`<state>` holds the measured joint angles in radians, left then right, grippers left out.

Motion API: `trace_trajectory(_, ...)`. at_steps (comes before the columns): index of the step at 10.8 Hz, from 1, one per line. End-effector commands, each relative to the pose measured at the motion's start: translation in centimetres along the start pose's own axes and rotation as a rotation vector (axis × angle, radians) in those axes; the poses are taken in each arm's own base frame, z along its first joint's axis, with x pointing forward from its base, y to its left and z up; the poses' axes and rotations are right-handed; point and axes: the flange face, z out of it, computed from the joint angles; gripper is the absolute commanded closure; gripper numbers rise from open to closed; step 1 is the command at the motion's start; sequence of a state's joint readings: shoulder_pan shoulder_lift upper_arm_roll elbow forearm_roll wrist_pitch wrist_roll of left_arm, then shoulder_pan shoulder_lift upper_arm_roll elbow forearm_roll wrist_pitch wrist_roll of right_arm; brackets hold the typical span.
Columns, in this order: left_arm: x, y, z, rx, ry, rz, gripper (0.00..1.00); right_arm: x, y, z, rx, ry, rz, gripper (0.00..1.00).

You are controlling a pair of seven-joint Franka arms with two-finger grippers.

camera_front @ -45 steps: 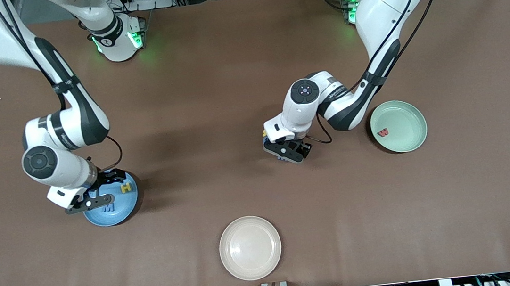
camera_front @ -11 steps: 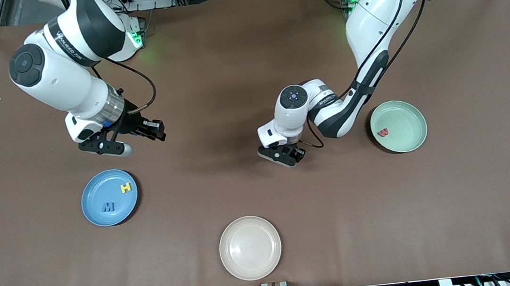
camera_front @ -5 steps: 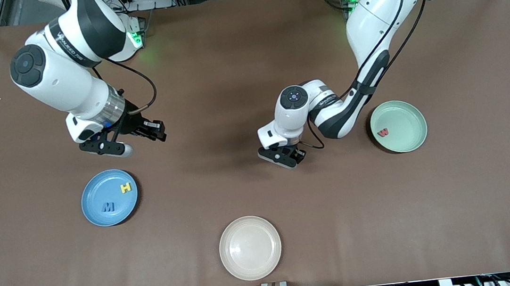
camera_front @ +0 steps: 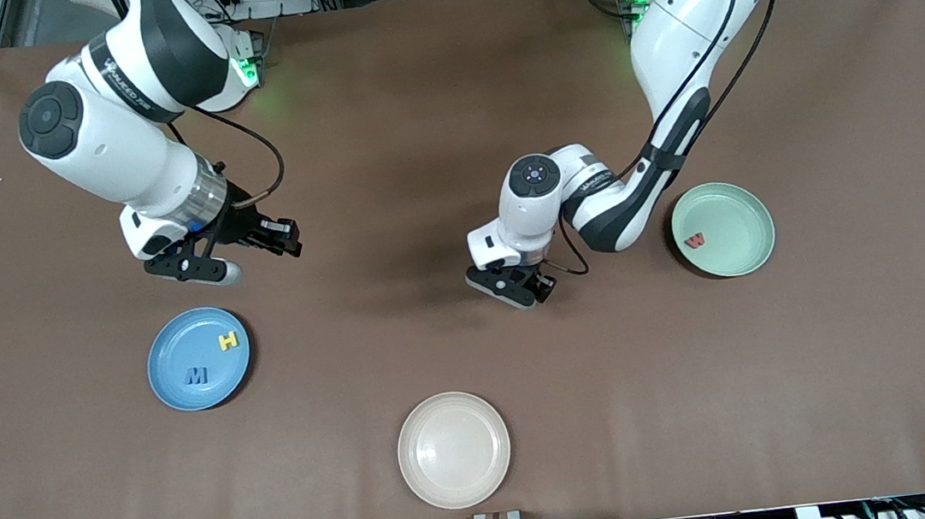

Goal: Sort uppercase to blue plate, lowercase to green plate

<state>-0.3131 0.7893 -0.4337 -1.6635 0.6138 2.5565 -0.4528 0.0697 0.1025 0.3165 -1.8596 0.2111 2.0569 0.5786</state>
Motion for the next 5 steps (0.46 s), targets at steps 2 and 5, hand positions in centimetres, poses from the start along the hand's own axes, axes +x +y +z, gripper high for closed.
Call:
trace_trajectory(2, -0.2, 0.6, -1.0, 0.02, -0.001, 0.155, 0.29, 0.1, -0.1, 0.2, 0.009, -0.006, 0.016, 0.69)
trace_trajectory(5, -1.4, 0.8, 0.0, 0.016, -0.029, 0.201, 0.24, 0.2, -0.1, 0.3, 0.008, -0.007, 0.018, 0.69)
